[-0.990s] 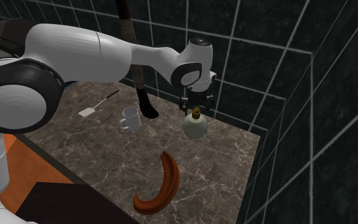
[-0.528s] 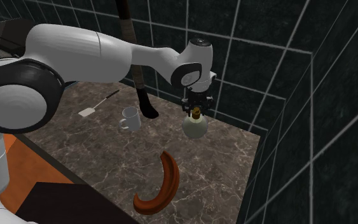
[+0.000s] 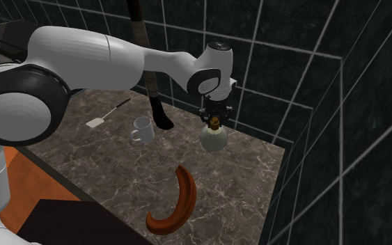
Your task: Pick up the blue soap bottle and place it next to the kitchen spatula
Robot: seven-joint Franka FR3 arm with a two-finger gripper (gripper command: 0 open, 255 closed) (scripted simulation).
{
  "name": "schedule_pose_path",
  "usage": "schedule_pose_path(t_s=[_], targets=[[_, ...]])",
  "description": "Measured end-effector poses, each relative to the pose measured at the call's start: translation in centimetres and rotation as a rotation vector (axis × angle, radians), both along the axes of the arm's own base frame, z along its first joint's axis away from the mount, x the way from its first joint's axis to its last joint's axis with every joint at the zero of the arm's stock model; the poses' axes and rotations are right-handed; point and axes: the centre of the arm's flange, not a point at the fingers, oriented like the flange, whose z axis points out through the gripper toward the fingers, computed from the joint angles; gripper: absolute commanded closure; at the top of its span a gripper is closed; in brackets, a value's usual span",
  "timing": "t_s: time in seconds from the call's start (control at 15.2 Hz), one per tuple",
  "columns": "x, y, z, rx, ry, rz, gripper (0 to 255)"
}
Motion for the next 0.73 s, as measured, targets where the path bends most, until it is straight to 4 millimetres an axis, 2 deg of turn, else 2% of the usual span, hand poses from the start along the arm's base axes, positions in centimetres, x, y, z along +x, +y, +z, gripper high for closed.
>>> schedule_pose_path(t_s=[0.2,0.73], targets=[[0.0,0.0,0.4,0.000,0.001,0.000,255],[0.0,-0.1,4.7,0.000,0.001,-0.001,255]])
